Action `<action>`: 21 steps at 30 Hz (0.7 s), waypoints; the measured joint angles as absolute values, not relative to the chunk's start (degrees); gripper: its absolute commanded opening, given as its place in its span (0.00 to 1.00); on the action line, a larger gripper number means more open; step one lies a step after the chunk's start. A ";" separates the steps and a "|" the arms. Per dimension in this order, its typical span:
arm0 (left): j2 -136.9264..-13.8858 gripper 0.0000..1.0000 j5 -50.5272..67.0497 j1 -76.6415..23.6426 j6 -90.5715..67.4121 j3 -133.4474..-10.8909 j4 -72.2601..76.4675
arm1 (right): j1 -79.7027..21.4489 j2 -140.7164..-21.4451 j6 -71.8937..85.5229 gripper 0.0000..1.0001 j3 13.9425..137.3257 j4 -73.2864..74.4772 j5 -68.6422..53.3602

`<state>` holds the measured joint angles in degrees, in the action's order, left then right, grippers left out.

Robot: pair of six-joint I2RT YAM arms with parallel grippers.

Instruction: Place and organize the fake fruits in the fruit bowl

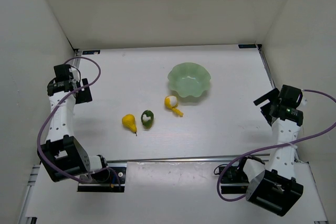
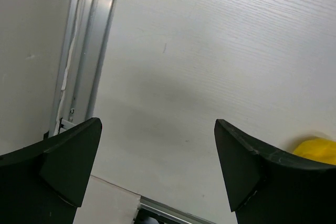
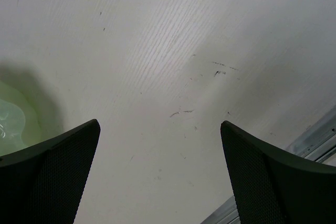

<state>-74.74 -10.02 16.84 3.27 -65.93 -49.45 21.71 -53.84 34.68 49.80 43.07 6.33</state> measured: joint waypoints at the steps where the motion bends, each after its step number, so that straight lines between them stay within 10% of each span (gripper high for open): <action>1: -74.67 1.00 -8.99 16.86 3.68 -65.93 -49.45 | 21.71 -53.98 34.48 0.99 49.80 43.07 6.31; 15: -73.87 1.00 -1.69 14.31 10.24 -65.93 -50.22 | 21.71 -54.63 33.61 0.99 49.80 43.05 5.85; 21: -68.66 1.00 -0.34 -16.82 24.82 -65.34 -52.40 | 21.67 -55.40 32.97 0.99 49.80 42.68 3.99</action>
<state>-68.66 -0.34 -16.82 24.82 -65.34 -52.40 21.67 -55.40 32.97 49.80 42.68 3.99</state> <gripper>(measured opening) 0.990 0.994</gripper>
